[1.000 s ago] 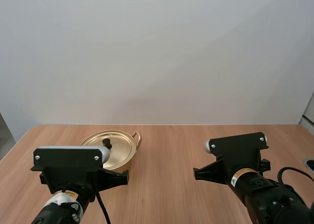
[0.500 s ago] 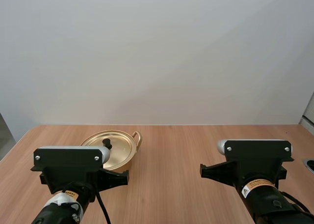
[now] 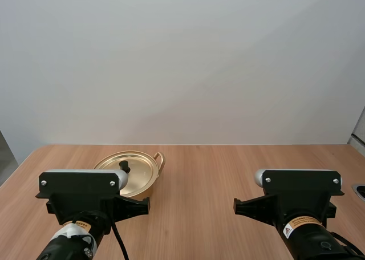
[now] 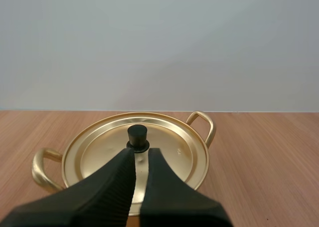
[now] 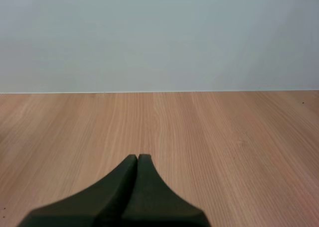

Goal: Open the pot, put the car inside, and close it

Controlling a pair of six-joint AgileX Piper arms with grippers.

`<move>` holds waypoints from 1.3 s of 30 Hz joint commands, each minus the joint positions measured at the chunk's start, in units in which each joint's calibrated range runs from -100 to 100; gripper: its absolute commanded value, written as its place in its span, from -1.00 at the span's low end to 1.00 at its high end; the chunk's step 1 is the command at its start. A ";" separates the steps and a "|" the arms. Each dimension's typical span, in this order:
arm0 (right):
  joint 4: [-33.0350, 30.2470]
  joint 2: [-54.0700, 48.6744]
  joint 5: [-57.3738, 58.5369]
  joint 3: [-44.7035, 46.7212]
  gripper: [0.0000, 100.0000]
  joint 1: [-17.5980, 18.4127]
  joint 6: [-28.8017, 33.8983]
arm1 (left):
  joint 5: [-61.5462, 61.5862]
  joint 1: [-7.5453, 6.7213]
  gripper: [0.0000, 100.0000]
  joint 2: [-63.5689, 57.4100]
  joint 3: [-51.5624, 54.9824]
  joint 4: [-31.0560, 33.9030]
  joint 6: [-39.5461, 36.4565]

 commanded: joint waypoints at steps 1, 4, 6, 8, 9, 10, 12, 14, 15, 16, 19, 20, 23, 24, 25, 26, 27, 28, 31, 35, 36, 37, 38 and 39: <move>-0.02 0.00 -0.06 0.00 -1.00 0.03 -0.05 | -0.08 0.04 -0.66 0.00 0.00 0.01 0.03; -0.02 0.00 -0.06 0.00 -1.00 0.03 -0.05 | -0.08 0.04 -0.66 0.00 0.00 0.01 0.03; -0.02 0.00 -0.06 0.00 -1.00 0.03 -0.05 | -0.08 0.04 -0.66 0.00 0.00 0.01 0.03; -0.02 0.00 -0.06 0.00 -1.00 0.03 -0.05 | -0.08 0.04 -0.66 0.00 0.00 0.01 0.03; -0.02 0.00 -0.06 0.00 -1.00 0.03 -0.05 | -0.08 0.04 -0.66 0.00 0.00 0.01 0.03; -0.02 0.00 -0.06 0.00 -1.00 0.03 -0.05 | -0.08 0.04 -0.66 0.00 0.00 0.01 0.03; -0.02 0.00 -0.06 0.00 -1.00 0.03 -0.05 | -0.08 0.04 -0.66 0.00 0.00 0.01 0.03; -0.02 0.00 -0.06 0.00 -1.00 0.03 -0.05 | -0.08 0.04 -0.66 0.00 0.00 0.01 0.03; -0.02 0.00 -0.06 0.00 -1.00 0.03 -0.05 | -0.08 0.04 -0.66 0.00 0.00 0.01 0.03; -0.02 0.00 -0.06 0.00 -1.00 0.03 -0.05 | -0.08 0.04 -0.66 0.00 0.00 0.01 0.03; -0.02 0.00 -0.06 0.00 -1.00 0.03 -0.05 | -0.08 0.04 -0.66 0.00 0.00 3.26 -3.26; -0.02 0.00 -0.06 0.00 -1.00 0.03 -0.05 | -0.26 0.04 -0.66 0.00 0.00 5.47 -5.86; -0.02 0.00 -0.06 0.00 -1.00 0.03 -0.05 | -0.41 0.04 -0.66 0.00 0.00 12.12 -14.40; -0.02 0.00 -0.06 0.00 -1.00 0.03 -0.05 | -0.41 0.04 -0.66 0.00 0.00 13.77 -16.48; -0.02 0.00 -0.06 0.00 -1.00 0.03 -0.05 | -0.41 0.04 -0.66 0.00 0.00 14.50 -17.82; -0.02 0.00 -0.06 0.00 -1.00 0.03 -0.05 | -0.41 0.04 -0.66 0.00 0.00 14.63 -18.37; -0.02 0.00 -0.06 0.00 -1.00 0.03 -0.05 | -0.41 0.04 -0.66 0.00 0.00 14.78 -18.68; -0.02 0.00 -0.06 0.00 -1.00 0.03 -0.05 | -0.41 0.04 -0.66 0.00 0.00 14.78 -19.35; -0.02 0.00 -0.06 0.00 -1.00 0.03 -0.05 | -0.25 0.04 -0.66 0.00 0.00 14.78 -19.58; -0.02 0.00 -0.06 0.00 -1.00 0.03 -0.05 | 0.09 0.04 -0.66 0.00 0.00 14.78 -19.58; -0.02 0.00 -0.06 0.00 -1.00 0.03 -0.05 | 0.09 0.04 -0.66 0.00 0.00 14.78 -19.58; -0.02 0.00 -0.06 0.00 -1.00 0.03 -0.05 | 0.09 0.04 -0.66 0.00 0.00 14.78 -19.58; -0.02 0.00 -0.06 0.00 -1.00 0.03 -0.05 | 0.09 0.04 -0.66 0.00 0.00 14.78 -19.58; -0.02 0.00 -0.06 0.00 -1.00 0.03 -0.05 | -0.08 0.04 -0.66 0.00 0.00 14.78 -19.58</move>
